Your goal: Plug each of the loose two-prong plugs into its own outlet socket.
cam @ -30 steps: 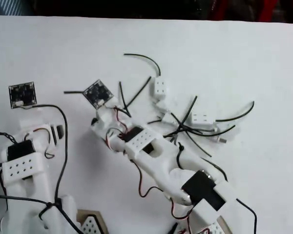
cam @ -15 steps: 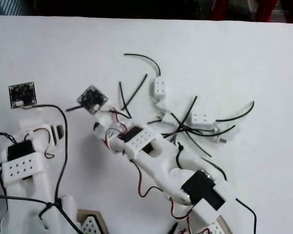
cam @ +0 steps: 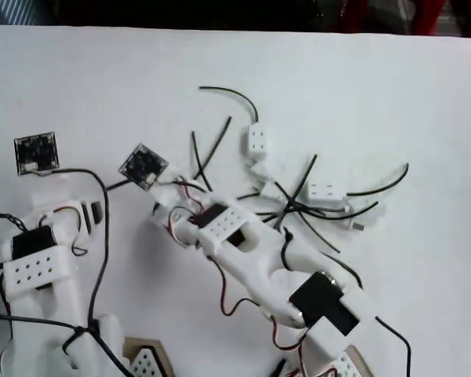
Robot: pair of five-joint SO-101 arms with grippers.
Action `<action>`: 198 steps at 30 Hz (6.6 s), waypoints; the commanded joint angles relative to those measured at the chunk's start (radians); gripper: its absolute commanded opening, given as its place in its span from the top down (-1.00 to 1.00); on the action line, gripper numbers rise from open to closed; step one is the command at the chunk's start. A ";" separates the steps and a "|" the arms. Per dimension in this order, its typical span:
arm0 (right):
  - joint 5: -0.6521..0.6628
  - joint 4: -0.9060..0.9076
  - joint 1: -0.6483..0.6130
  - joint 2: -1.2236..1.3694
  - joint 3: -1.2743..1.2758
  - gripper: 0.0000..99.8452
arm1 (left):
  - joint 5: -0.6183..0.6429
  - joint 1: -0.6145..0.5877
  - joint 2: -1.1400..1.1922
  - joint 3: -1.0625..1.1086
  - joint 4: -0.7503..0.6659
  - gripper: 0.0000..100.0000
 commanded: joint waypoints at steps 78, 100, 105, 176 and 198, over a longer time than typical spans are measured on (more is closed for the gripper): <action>-0.133 0.905 0.598 0.302 -1.166 0.66 | 0.005 -0.007 -0.030 0.028 -0.048 0.55; -0.531 1.353 0.271 0.417 -1.165 0.73 | 0.002 -0.007 -0.030 0.028 -0.048 0.55; -0.574 1.346 0.262 0.492 -1.172 0.74 | 0.002 -0.007 -0.030 0.028 -0.048 0.55; -0.644 1.339 0.269 0.607 -1.221 0.80 | 0.002 -0.004 -0.030 0.028 -0.048 0.55; -0.649 1.345 0.269 0.608 -1.160 0.86 | 0.002 -0.004 -0.028 0.028 -0.048 0.55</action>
